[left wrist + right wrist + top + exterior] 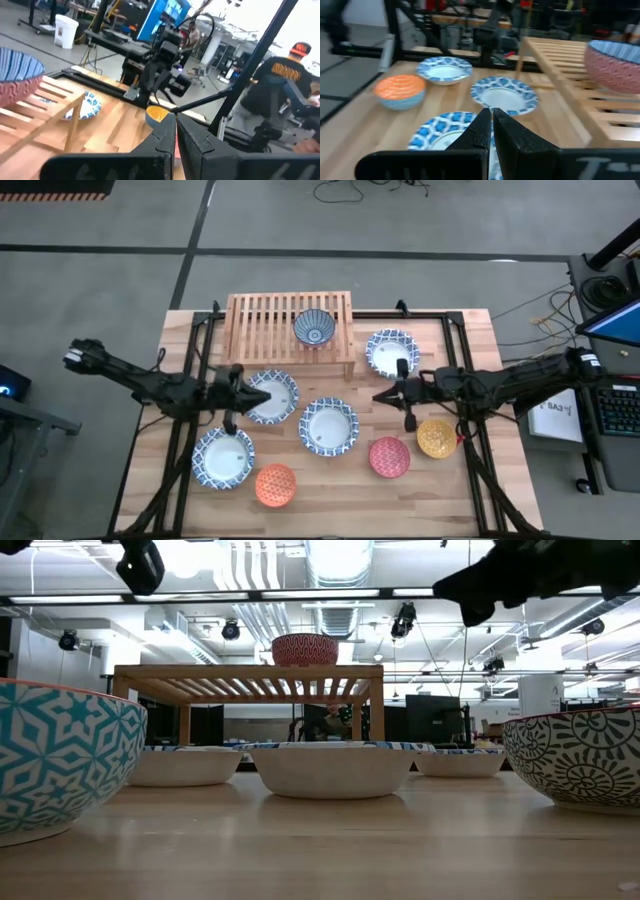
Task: Place and stack bowls onto a shelf
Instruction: Put the white pattern bowl on the shelf
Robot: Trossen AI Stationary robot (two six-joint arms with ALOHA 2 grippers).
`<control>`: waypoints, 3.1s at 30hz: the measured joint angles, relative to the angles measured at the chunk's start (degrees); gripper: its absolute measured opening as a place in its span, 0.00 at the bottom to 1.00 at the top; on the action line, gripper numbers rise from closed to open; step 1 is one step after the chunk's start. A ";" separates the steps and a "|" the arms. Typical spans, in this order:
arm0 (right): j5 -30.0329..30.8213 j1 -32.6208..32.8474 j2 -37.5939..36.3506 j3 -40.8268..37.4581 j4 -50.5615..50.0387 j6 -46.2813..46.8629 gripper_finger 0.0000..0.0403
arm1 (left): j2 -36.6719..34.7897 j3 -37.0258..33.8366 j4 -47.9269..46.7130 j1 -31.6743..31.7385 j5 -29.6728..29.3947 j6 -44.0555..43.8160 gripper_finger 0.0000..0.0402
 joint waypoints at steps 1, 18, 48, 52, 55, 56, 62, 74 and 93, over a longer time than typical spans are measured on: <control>-0.04 0.28 -0.47 -0.45 0.03 -0.11 0.02 | 0.96 0.00 0.47 0.00 -0.01 -0.05 0.00; 0.44 3.28 -9.32 -11.71 8.73 -0.07 0.02 | 15.79 14.52 -19.85 -0.42 0.02 -10.47 0.00; 0.48 3.28 -10.45 -13.09 8.98 -0.69 0.02 | 54.03 37.68 -74.27 -4.80 -0.78 -12.34 0.43; 0.48 3.28 -10.45 -13.09 8.54 -0.64 0.02 | 54.46 35.83 -71.61 -4.70 -0.80 -12.00 0.46; 0.48 3.28 -10.43 -13.09 8.52 -0.63 0.02 | 54.67 34.98 -69.15 -4.72 -0.86 -12.01 0.46; 0.48 3.28 -10.43 -13.09 8.52 -0.62 0.02 | 54.85 34.69 -68.41 -4.72 -0.88 -12.00 0.45; 0.48 3.28 -10.43 -13.09 8.53 -0.46 0.02 | 55.88 32.52 -65.25 -4.44 -2.18 -12.17 0.41; 0.48 3.28 -10.41 -13.09 8.59 0.96 0.02 | 61.45 32.26 -64.34 -3.87 -4.80 -12.20 0.36; 0.50 3.28 -10.41 -13.09 9.05 1.06 0.02 | 62.31 32.26 -64.51 -3.87 -4.94 -12.42 0.02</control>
